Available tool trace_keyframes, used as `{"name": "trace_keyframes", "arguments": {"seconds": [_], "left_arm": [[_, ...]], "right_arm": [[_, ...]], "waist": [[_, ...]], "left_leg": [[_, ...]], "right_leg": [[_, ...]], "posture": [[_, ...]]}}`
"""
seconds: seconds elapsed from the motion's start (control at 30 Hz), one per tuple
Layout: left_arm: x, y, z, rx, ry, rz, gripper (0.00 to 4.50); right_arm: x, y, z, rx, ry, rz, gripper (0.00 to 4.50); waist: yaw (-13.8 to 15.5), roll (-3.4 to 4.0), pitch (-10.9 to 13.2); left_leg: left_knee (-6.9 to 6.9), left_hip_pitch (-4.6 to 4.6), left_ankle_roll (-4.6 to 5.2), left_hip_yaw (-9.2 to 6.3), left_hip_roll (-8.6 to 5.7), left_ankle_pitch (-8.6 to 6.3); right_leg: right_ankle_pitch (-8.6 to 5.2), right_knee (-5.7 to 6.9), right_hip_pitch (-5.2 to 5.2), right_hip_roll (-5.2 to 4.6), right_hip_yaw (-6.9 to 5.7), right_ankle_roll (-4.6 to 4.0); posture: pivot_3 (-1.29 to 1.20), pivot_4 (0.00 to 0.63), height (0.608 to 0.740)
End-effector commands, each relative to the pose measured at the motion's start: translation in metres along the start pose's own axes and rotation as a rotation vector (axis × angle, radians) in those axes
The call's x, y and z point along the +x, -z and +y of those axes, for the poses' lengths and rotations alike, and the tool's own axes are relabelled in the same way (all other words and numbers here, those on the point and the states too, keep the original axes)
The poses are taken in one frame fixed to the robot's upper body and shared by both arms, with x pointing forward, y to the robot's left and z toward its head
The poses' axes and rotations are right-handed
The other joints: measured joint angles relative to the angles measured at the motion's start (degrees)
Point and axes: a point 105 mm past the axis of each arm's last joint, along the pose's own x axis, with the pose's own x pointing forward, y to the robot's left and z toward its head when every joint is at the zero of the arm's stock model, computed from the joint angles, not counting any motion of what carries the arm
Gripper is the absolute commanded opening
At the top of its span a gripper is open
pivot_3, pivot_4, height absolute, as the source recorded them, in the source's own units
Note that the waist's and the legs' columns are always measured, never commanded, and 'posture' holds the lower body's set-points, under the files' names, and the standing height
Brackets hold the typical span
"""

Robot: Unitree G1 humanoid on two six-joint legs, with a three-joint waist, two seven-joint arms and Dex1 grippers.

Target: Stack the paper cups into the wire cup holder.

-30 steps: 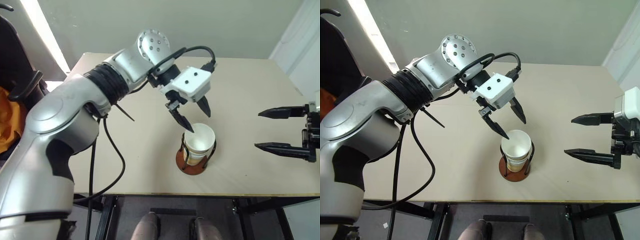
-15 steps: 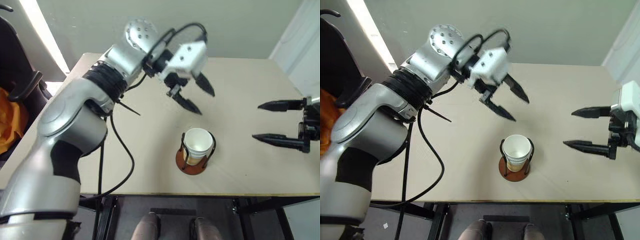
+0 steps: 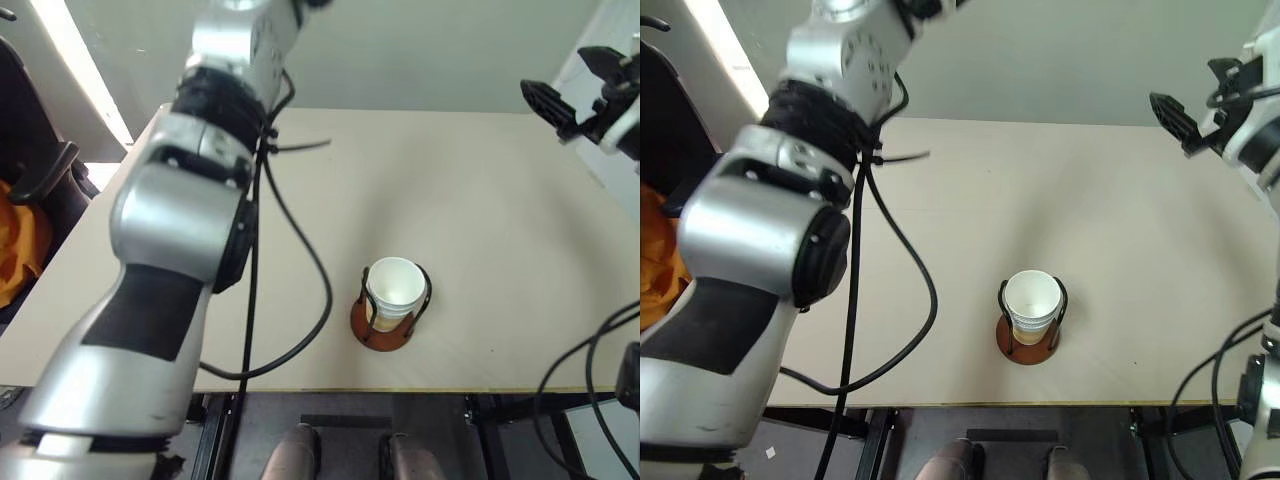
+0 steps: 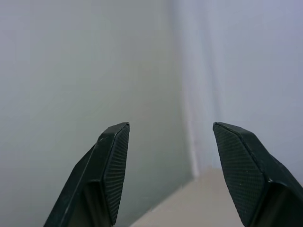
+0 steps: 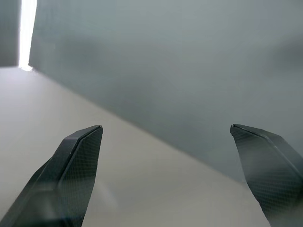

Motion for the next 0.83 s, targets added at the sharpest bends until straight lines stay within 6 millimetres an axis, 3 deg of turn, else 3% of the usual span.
{"name": "trace_keyframes", "arguments": {"seconds": [0.03,0.1,0.33,0.67,0.83], "left_arm": [[0.008,-0.068,-0.022,-0.145,0.078,-0.182,3.00],[0.007,-0.083,-0.031,-0.232,0.162,-0.233,3.00],[0.004,-0.102,-0.050,-0.386,0.313,-0.303,3.00],[0.008,-0.099,-0.061,-0.241,0.304,-0.306,3.00],[0.007,-0.098,-0.062,-0.288,0.326,-0.299,3.00]], "right_arm": [[0.004,-0.010,-0.010,-0.048,0.032,-0.037,4.50],[0.005,-0.009,-0.008,-0.056,0.017,-0.034,4.50],[0.002,-0.001,0.001,-0.057,-0.050,-0.017,4.50],[-0.006,0.004,-0.005,-0.079,-0.027,0.006,4.50],[-0.010,0.007,-0.008,-0.086,-0.010,0.018,4.50]], "waist": [[0.1,0.00,0.0],[0.3,0.02,0.0],[0.3,0.03,0.0],[0.3,0.04,0.0],[0.2,0.04,0.0]], "left_leg": [[-0.04,-0.17,-0.03,-0.01,0.00,-0.04],[-0.08,-0.27,-0.08,0.01,0.00,-0.19],[0.20,-0.80,-0.09,0.04,0.03,-0.26],[0.34,-0.58,0.00,0.10,0.04,-0.29],[0.36,-0.45,0.06,0.27,0.03,-0.27]], "right_leg": [[0.00,-0.14,-0.14,0.00,0.01,0.00],[-0.01,-0.29,-0.22,0.03,0.02,-0.01],[-0.01,-0.25,-0.62,0.04,0.08,0.01],[0.05,-0.02,-0.59,0.03,0.22,0.06],[0.11,0.09,-0.57,0.04,0.50,0.14]], "posture": [[0.00,0.150,0.740],[0.00,0.150,0.740],[0.00,0.150,0.740],[0.00,0.150,0.740],[0.00,0.150,0.740]]}}
